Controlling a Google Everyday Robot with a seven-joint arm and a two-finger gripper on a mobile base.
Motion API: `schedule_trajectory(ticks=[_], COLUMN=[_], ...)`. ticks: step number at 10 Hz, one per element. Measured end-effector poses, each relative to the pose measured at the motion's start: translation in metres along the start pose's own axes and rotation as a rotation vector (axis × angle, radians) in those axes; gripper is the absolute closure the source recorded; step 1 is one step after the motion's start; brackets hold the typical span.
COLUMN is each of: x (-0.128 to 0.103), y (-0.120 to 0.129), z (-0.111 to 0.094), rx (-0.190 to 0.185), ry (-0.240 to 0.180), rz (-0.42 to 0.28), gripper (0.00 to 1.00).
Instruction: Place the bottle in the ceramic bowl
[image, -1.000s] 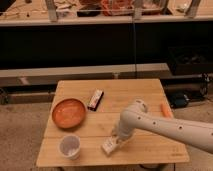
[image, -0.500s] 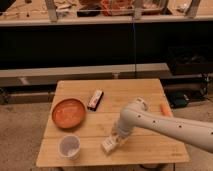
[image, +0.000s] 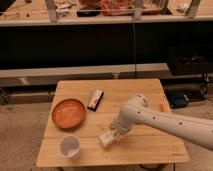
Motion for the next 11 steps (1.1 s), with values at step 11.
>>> schedule_trajectory(ticks=[11], x=[-0.027], y=[-0.098], z=[-0.032], rx=[0.027], ry=[0.006], rz=[-0.028], gripper=[1.00])
